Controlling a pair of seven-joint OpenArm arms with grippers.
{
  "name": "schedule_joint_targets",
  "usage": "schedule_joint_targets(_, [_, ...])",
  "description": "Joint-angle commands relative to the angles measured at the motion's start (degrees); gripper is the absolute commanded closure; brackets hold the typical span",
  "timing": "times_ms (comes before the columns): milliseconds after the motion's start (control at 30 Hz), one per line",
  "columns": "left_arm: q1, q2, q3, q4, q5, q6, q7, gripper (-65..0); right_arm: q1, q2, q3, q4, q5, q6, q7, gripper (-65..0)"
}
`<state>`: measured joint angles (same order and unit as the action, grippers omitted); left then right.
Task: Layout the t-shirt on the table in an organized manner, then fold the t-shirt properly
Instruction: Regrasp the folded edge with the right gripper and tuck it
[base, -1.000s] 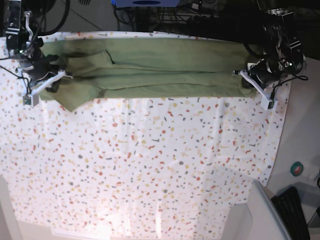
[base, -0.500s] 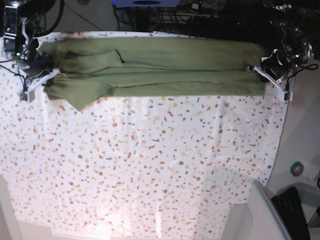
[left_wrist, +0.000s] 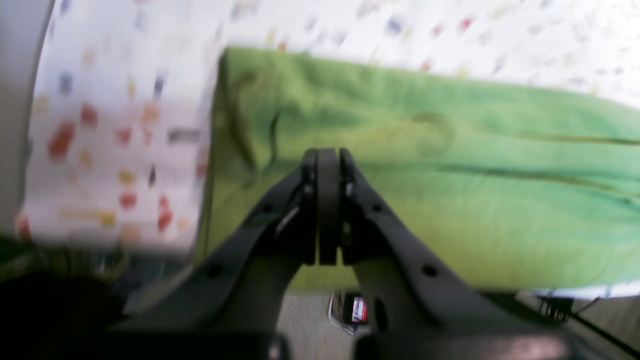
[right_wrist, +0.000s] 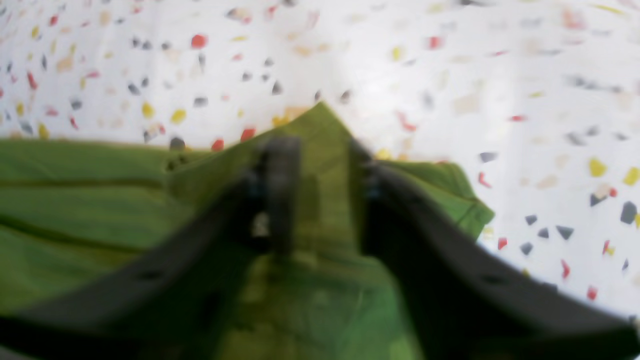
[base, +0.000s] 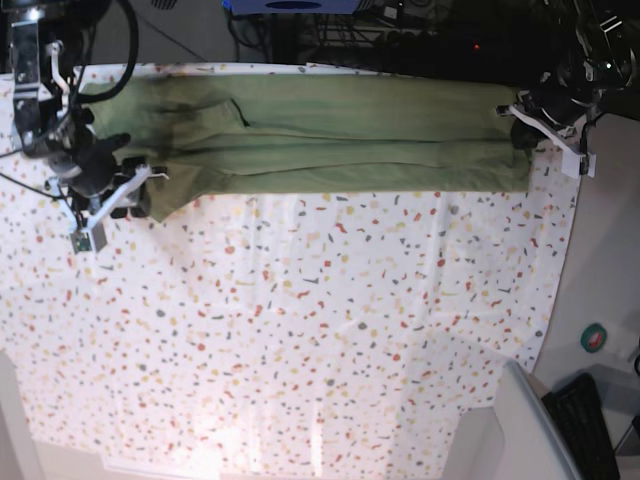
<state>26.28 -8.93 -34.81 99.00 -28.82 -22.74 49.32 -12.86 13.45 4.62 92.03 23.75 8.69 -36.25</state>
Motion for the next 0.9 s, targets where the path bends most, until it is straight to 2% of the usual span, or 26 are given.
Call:
schedule_joint_targets(0, [0.1,-0.8,-0.5,0.8,-0.8,-0.1,-1.0,0.0,3.0,1.1,0.1,-1.3,-0.5,-0.6,-0.8,-33.6])
schedule_joint_targets(67, [0.6,-1.0,-1.0,0.7,-0.8,-0.1,-1.0,0.0,6.7,1.0,-0.6,-5.6,-0.5,-0.6,-3.0,-43.5])
schedule_joint_targets(100, [0.8,-1.0,-2.1,0.8,-0.8,-0.1,-1.0,0.0,8.1,1.0,-0.8,-7.6,-0.5,-0.6,-2.8,-43.8])
schedule_joint_targets(300, [0.9,-1.0,-6.4,0.4,-0.8,-0.1,-1.0,0.0,12.7,0.9,-0.9,-14.4,-0.2,-0.5,-2.7,-39.0])
schedule_joint_targets(467, [0.8,-1.6,-6.5,-0.9,-0.8,-0.1,-1.0,0.0,12.8,1.0,-7.1,-15.8,-0.1,-0.5,-2.6,-39.2])
schedule_joint_targets(867, [0.7,-1.7,-6.6,-1.2,-0.8,-0.1,-1.0,0.0,14.6,0.4,-7.5,-19.6,-0.4,-0.5,-2.1,-38.7])
